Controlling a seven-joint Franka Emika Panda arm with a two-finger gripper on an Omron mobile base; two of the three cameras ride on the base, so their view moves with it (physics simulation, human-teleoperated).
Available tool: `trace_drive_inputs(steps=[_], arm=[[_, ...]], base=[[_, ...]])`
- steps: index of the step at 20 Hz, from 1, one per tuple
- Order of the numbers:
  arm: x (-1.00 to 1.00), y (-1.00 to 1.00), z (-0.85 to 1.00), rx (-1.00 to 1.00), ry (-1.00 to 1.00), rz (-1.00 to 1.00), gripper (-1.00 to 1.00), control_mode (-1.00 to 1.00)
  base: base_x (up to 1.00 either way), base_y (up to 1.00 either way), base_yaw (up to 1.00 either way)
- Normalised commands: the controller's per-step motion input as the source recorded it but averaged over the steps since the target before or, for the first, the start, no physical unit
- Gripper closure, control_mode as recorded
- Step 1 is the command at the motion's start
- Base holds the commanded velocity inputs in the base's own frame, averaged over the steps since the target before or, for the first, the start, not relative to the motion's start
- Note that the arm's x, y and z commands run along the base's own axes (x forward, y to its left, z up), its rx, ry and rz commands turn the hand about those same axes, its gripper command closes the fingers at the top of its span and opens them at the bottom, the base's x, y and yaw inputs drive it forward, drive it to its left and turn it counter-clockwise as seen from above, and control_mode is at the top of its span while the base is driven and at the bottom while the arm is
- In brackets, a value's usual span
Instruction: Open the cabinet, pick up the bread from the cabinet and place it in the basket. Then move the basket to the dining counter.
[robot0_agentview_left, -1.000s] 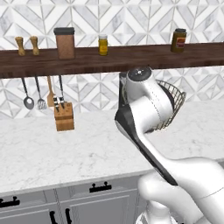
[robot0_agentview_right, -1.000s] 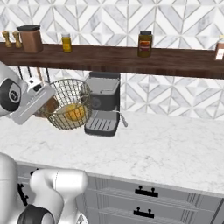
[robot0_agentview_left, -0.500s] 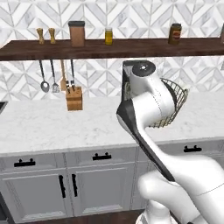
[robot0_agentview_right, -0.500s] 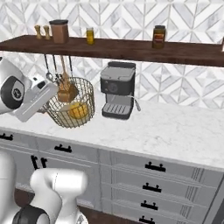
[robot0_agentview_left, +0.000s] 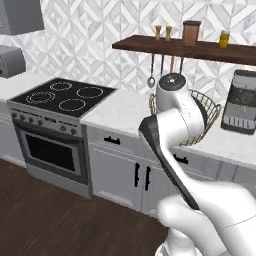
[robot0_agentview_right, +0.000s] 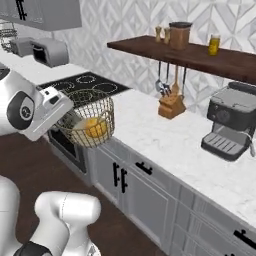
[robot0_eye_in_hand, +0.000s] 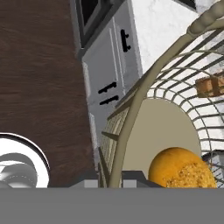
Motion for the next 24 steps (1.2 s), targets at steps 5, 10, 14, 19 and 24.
trace_drive_inputs(steps=[5, 10, 14, 19, 24], arm=[[0.00, 0.00, 0.00, 0.00, 0.00, 0.00, 1.00, 1.00], [0.00, 0.00, 0.00, 0.00, 0.00, 0.00, 1.00, 1.00], [0.00, 0.00, 0.00, 0.00, 0.00, 0.00, 1.00, 1.00], [0.00, 0.00, 0.00, 0.00, 0.00, 0.00, 1.00, 1.00], [0.00, 0.00, 0.00, 0.00, 0.00, 0.00, 1.00, 1.00]], base=[[0.00, 0.11, 1.00], [0.00, 0.03, 1.00], [0.00, 0.43, 0.92], [0.03, 0.66, 0.81], [0.06, 0.69, 0.78]])
